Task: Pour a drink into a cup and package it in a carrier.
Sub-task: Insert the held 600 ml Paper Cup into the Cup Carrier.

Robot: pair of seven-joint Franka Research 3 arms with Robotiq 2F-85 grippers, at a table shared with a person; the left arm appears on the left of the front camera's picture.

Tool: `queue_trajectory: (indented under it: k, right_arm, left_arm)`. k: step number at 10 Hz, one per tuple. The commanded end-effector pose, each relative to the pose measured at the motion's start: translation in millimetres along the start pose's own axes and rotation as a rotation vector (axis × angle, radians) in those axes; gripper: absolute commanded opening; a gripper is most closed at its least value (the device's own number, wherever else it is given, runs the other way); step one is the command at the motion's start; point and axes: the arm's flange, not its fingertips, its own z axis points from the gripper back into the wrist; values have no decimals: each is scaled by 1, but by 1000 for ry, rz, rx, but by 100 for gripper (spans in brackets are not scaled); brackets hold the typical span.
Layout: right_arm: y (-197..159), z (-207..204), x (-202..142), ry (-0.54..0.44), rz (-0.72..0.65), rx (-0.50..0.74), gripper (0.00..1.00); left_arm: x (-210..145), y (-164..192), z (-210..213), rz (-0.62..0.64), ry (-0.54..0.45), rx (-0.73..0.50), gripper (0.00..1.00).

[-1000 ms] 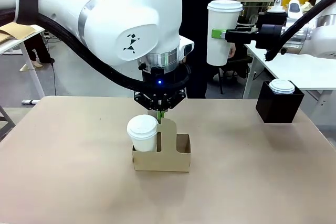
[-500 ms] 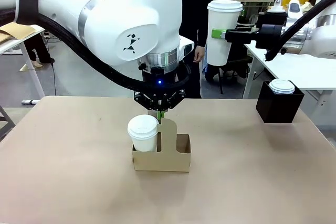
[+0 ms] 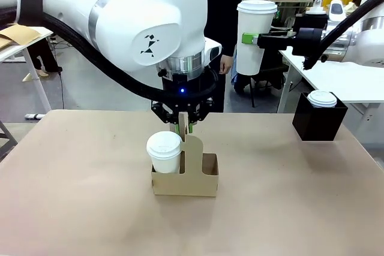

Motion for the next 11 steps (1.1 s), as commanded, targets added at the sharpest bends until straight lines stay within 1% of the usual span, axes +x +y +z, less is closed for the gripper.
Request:
queue_trajectory:
  k: [1, 2, 4, 5, 7, 9, 10, 11]
  right_arm:
    - [0, 0, 0, 0, 0, 0, 80]
    - [-5, -3, -11, 10, -7, 52, 80]
    - [-2, -6, -34, 33, -36, 178, 80]
    - [3, -6, -49, 46, -51, 241, 80]
    - [14, -7, -79, 83, -48, 324, 80]
    - [25, -4, -100, 76, -54, 408, 80]
    - [29, -6, -110, 60, -50, 455, 80]
    - [32, -10, -120, 36, -39, 478, 80]
  left_arm:
    - [8, 5, 18, -60, 40, -31, 100]
    - [11, 14, 31, -80, 52, -63, 100]
    - [22, 40, 52, -102, 73, -129, 100]
    - [26, 61, 61, -134, 83, -167, 100]
    - [36, 115, 83, -234, 91, -283, 100]
    - [42, 168, 85, -341, 111, -357, 100]
    - [47, 195, 79, -370, 111, -409, 100]
    - [48, 214, 68, -370, 96, -419, 100]
